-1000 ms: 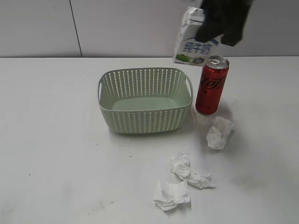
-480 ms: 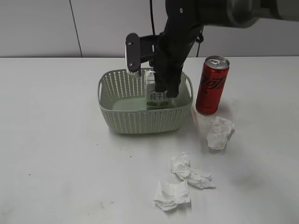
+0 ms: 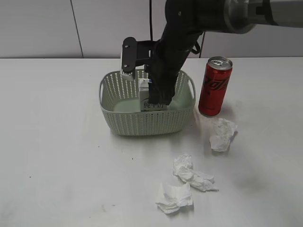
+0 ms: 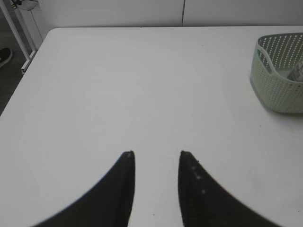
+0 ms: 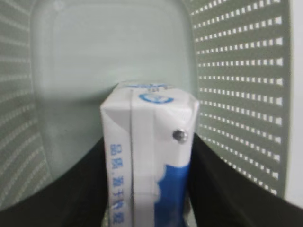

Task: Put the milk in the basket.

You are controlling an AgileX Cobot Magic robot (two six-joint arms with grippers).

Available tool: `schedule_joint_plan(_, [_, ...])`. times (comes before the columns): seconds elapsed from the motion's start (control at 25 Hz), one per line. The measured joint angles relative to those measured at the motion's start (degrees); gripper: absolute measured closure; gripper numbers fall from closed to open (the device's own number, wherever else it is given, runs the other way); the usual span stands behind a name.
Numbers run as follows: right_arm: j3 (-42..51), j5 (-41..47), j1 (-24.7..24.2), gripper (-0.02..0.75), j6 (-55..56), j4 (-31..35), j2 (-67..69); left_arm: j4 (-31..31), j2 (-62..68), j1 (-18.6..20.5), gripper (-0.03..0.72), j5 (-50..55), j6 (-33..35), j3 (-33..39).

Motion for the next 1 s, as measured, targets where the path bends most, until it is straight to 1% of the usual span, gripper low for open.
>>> schedule_joint_plan(0.08, [0.0, 0.3, 0.0, 0.216, 0.0, 0.4, -0.2, 0.0, 0.0, 0.0, 0.453, 0.0, 0.0, 0.0])
schedule_joint_plan(0.12, [0.0, 0.3, 0.0, 0.175, 0.0, 0.5, -0.6, 0.0, 0.0, 0.0, 0.453, 0.0, 0.0, 0.0])
schedule_joint_plan(0.16, [0.0, 0.3, 0.0, 0.153, 0.0, 0.5, -1.2, 0.0, 0.0, 0.0, 0.453, 0.0, 0.0, 0.0])
schedule_joint_plan(0.28, [0.0, 0.4, 0.0, 0.142, 1.2, 0.4, -4.8, 0.0, 0.0, 0.0, 0.453, 0.0, 0.0, 0.0])
schedule_joint_plan(0.36, [0.0, 0.5, 0.0, 0.148, 4.4, -0.8, -7.7, 0.0, 0.0, 0.0, 0.453, 0.0, 0.0, 0.0])
schedule_joint_plan(0.48, [0.0, 0.9, -0.6, 0.153, 14.6, -6.5, -11.8, 0.0, 0.0, 0.0, 0.453, 0.0, 0.0, 0.0])
schedule_joint_plan(0.6, [0.0, 3.2, -2.9, 0.153, 27.4, -13.2, -15.0, 0.0, 0.0, 0.0, 0.453, 0.0, 0.0, 0.0])
schedule_joint_plan(0.72, [0.0, 7.8, -7.9, 0.153, 37.8, -15.2, -17.3, 0.0, 0.0, 0.0, 0.453, 0.0, 0.0, 0.0])
schedule_joint_plan(0.84, [0.0, 14.2, -15.0, 0.153, 45.8, -15.5, -18.4, 0.0, 0.0, 0.0, 0.453, 0.0, 0.0, 0.0])
schedule_joint_plan(1.0, [0.0, 22.4, -24.7, 0.153, 51.9, -14.1, -18.5, 0.0, 0.0, 0.0, 0.453, 0.0, 0.0, 0.0])
